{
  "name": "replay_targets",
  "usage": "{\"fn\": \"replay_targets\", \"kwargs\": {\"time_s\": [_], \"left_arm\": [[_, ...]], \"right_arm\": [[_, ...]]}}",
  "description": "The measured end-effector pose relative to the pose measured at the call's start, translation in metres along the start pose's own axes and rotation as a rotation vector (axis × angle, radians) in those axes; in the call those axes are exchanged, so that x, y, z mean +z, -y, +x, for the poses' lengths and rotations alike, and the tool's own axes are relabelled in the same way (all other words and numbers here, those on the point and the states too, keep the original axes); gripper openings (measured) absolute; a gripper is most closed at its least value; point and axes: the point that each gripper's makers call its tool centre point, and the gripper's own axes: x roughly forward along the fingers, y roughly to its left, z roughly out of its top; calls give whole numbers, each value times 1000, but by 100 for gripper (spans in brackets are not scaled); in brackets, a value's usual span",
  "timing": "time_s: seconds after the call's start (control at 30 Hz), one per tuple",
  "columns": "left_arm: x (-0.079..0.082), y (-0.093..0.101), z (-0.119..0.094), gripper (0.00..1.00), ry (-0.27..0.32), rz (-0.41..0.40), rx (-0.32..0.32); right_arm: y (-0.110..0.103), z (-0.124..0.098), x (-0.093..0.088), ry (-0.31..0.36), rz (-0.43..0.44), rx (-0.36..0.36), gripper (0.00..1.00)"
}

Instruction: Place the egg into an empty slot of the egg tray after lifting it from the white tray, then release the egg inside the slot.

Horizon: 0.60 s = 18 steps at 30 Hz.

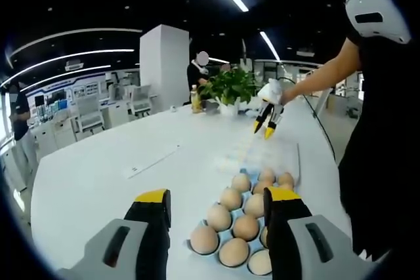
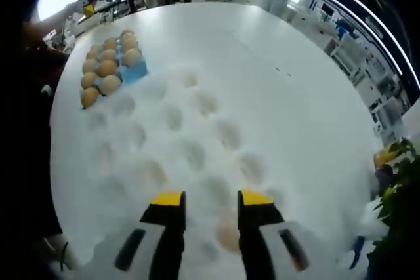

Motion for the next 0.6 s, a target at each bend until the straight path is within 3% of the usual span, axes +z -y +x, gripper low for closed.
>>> {"fn": "replay_targets", "kwargs": {"time_s": [0.6], "left_arm": [[-1, -1, 1, 57, -5, -1, -1]], "right_arm": [[24, -9, -38, -111, 4, -39, 31]]}}
